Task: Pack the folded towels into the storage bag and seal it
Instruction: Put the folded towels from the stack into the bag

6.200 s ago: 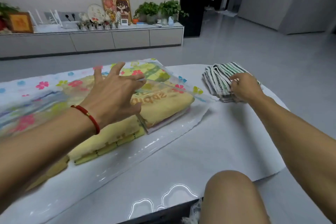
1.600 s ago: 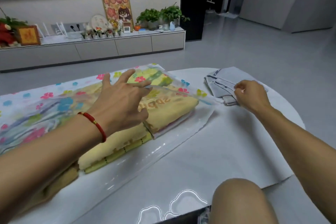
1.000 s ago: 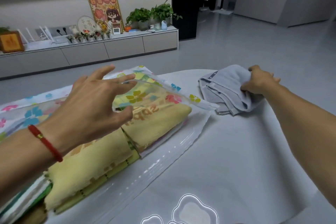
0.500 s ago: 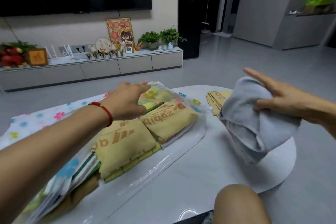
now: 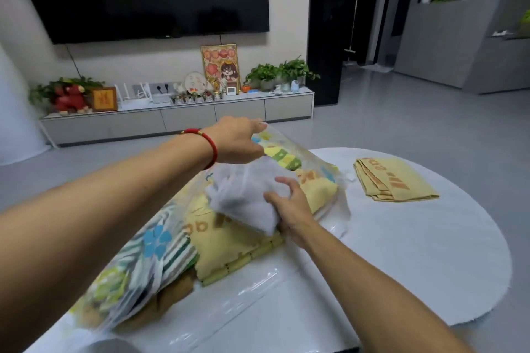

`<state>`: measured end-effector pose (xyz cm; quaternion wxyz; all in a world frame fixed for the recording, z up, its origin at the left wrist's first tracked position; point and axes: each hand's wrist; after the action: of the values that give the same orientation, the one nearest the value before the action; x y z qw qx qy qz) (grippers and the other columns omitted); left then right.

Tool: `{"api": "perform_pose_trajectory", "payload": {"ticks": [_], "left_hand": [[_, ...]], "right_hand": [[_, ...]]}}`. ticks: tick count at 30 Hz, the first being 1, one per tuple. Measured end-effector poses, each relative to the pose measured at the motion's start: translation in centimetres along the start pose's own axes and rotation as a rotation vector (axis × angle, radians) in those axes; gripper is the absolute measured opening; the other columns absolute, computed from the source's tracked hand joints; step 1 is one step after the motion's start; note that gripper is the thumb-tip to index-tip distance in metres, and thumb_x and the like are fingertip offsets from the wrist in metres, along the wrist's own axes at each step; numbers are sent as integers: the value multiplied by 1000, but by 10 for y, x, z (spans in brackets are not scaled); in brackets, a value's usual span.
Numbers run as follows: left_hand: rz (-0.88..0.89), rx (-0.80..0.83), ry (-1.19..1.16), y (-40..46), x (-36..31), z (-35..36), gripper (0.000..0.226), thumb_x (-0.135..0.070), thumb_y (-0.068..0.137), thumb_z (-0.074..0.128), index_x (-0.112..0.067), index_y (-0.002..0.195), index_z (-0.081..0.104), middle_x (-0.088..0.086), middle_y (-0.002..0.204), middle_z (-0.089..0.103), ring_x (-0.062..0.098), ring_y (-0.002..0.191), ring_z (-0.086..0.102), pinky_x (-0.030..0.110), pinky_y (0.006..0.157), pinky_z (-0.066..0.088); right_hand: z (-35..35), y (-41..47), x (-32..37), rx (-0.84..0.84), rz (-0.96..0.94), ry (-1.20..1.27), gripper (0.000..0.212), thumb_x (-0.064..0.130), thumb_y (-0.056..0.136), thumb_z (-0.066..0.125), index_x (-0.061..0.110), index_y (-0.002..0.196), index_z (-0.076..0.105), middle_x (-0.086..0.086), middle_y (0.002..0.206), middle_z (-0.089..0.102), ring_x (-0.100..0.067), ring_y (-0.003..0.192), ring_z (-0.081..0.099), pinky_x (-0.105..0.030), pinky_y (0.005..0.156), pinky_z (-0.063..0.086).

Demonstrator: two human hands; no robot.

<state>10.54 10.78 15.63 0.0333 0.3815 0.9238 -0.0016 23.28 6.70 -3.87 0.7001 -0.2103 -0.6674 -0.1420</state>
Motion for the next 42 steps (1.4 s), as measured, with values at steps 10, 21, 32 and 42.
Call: {"api": "perform_pose_trajectory", "payload": {"ticks": [10,21,32,42], "left_hand": [[14,-30,-25,-2,-4,33,68,-26,88,55,-27,152,33,-11,161,27,30,133,42,56,105,41],[23,-153,-10,-2,-9,73,67,-31,82,58,-32,147,42,-2,164,21,32,147,18,63,111,30],[22,-292,83,27,-27,106,51,-39,83,59,-28,134,60,-1,160,31,35,147,15,66,105,30],[-80,-266,132,-24,-26,112,50,-45,83,55,-38,133,59,2,154,42,40,141,27,60,106,35]], "right_hand": [[-13,3,-14,-26,-18,-229,57,28,83,78,33,136,58,-13,117,70,-31,97,72,-46,88,62],[-230,18,-10,-498,-126,-909,20,25,89,58,20,85,77,-5,81,76,-33,76,64,-32,65,45],[-271,130,-60,-161,-2,-1402,54,45,105,32,28,155,41,-13,169,27,-32,151,31,-52,122,21],[-227,-48,-71,-311,-276,-1617,39,36,102,35,18,121,63,-11,106,69,-33,95,57,-44,80,40]]}}
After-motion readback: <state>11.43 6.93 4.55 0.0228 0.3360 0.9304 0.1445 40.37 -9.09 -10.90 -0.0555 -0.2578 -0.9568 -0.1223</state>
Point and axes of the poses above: each hand's wrist, its own y-axis towards the middle knuckle, its own z-axis out of the palm, x = y × z
